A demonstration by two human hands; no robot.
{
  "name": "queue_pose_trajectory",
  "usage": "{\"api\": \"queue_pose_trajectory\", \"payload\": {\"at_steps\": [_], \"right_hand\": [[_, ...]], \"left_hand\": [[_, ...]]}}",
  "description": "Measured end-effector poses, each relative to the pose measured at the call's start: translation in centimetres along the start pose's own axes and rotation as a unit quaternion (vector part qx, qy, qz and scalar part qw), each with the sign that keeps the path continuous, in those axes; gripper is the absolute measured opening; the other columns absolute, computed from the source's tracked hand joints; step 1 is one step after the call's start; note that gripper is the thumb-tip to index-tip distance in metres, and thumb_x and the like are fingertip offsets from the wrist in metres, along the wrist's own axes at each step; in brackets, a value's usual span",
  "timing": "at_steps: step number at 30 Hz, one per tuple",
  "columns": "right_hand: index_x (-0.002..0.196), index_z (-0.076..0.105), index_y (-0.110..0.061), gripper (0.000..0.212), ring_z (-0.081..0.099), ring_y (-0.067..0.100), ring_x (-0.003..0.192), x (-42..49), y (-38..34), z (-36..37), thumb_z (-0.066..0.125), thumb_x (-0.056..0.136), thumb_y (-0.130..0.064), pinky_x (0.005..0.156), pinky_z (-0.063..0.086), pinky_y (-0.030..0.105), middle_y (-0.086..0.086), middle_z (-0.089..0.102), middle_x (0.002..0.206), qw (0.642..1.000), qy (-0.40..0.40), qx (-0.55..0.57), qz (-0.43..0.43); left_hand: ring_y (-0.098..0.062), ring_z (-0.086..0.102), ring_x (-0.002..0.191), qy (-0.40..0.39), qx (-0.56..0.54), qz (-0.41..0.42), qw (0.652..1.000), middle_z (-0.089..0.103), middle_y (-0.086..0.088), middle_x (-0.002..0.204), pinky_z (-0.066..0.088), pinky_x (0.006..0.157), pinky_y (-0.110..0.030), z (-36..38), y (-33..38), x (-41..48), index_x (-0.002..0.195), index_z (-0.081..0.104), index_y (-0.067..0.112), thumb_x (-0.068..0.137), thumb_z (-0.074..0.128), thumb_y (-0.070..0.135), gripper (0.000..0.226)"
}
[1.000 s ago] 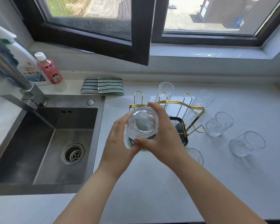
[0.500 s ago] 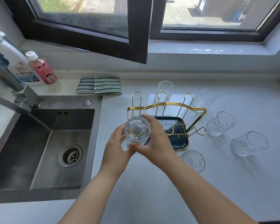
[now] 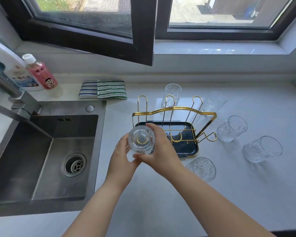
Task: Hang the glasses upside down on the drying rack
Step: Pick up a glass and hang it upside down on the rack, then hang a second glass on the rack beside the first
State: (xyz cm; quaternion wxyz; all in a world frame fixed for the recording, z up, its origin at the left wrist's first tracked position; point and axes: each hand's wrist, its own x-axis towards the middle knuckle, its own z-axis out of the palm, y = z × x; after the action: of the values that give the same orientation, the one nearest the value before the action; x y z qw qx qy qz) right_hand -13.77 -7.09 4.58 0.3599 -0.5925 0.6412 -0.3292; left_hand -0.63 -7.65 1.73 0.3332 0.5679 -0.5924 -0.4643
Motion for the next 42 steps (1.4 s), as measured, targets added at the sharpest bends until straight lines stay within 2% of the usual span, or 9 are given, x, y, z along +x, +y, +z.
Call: {"api": "queue_pose_trajectory", "payload": {"at_steps": [6,14,18,21,26,33,37,39,42], "right_hand": [[0.136,0.026,-0.022,0.094,0.039,0.001,0.109,-0.1,0.2,-0.3,0.082,0.061,-0.024,0.076,0.026,-0.011,-0.004,0.041,0.133,1.0,-0.009,0.026,0.008],[0.138,0.023,-0.028,0.08,0.03,-0.01,0.126,-6.2,1.4,-1.7,0.071,0.075,-0.033,0.103,0.024,0.006,-0.021,0.032,0.137,0.999,0.007,0.022,-0.023],[0.115,0.045,-0.032,0.052,0.051,0.003,0.108,-10.8,5.4,-4.9,0.07,0.073,-0.014,0.094,0.039,0.013,-0.02,0.05,0.116,0.985,0.164,0.032,-0.034],[0.105,0.043,-0.036,0.061,0.052,0.006,0.1,-12.9,9.3,-7.3,0.074,0.069,0.001,0.09,0.042,0.013,-0.013,0.049,0.108,0.966,0.251,0.036,0.048],[0.129,0.035,-0.013,0.071,0.045,0.012,0.113,-12.8,13.1,-8.5,0.074,0.07,-0.003,0.098,0.037,0.026,-0.001,0.039,0.126,0.975,0.136,0.045,0.171],[0.126,0.036,-0.024,0.058,0.048,0.005,0.117,-11.5,13.1,-8.6,0.059,0.079,0.001,0.103,0.042,0.03,0.004,0.044,0.132,0.983,0.035,0.103,0.148],[0.127,0.037,-0.031,0.058,0.045,-0.003,0.119,-12.1,13.1,-10.4,0.065,0.08,-0.011,0.095,0.041,0.013,-0.009,0.043,0.134,0.98,0.012,0.137,0.144],[0.124,0.039,-0.039,0.061,0.047,-0.006,0.118,-12.5,12.8,-11.8,0.071,0.074,-0.026,0.094,0.043,0.016,-0.018,0.044,0.132,0.963,-0.005,0.206,0.172],[0.123,0.051,-0.034,0.052,0.055,0.01,0.117,-12.4,12.0,-13.7,0.067,0.073,-0.039,0.091,0.049,0.03,-0.007,0.058,0.13,0.893,-0.107,0.381,0.213]], "left_hand": [[-0.001,0.043,0.116,0.0,-0.001,0.011,1.0,0.048,0.015,0.128,0.037,0.089,-0.017,0.5,0.0,-0.3,0.114,0.032,0.058,0.073,0.074,0.019,0.07],[-0.018,0.032,0.132,-0.019,-0.019,-0.15,0.988,0.035,-0.003,0.143,0.028,0.102,-0.03,1.9,-2.0,-1.6,0.135,0.026,0.016,0.067,0.079,0.022,0.086],[-0.02,0.053,0.111,-0.131,0.017,-0.165,0.977,0.055,-0.005,0.117,0.039,0.09,-0.025,4.7,-2.7,-3.8,0.11,0.047,0.016,0.067,0.079,0.019,0.054],[-0.009,0.048,0.11,-0.217,0.052,-0.09,0.971,0.049,0.003,0.125,0.036,0.09,-0.018,8.3,-1.5,-4.8,0.12,0.042,0.023,0.068,0.078,0.027,0.063],[-0.008,0.035,0.126,-0.231,0.074,0.001,0.97,0.035,0.012,0.133,0.029,0.101,-0.02,14.1,1.7,-3.9,0.135,0.025,0.032,0.064,0.078,0.029,0.089],[-0.017,0.044,0.121,-0.16,0.131,0.02,0.978,0.049,0.004,0.13,0.039,0.099,-0.031,16.6,3.0,-3.3,0.129,0.038,0.026,0.06,0.074,0.026,0.079],[-0.01,0.052,0.106,-0.128,0.086,0.005,0.988,0.056,0.01,0.115,0.046,0.087,-0.024,15.5,4.1,-4.5,0.115,0.041,0.035,0.057,0.075,0.025,0.068],[0.003,0.052,0.1,-0.111,0.021,-0.009,0.994,0.056,0.017,0.109,0.045,0.079,-0.011,14.6,5.2,-5.5,0.106,0.042,0.039,0.057,0.077,0.025,0.062],[0.005,0.053,0.103,-0.096,-0.113,-0.034,0.988,0.057,0.012,0.108,0.05,0.08,-0.016,13.2,6.9,-6.9,0.098,0.044,0.038,0.056,0.076,0.021,0.056]]}}
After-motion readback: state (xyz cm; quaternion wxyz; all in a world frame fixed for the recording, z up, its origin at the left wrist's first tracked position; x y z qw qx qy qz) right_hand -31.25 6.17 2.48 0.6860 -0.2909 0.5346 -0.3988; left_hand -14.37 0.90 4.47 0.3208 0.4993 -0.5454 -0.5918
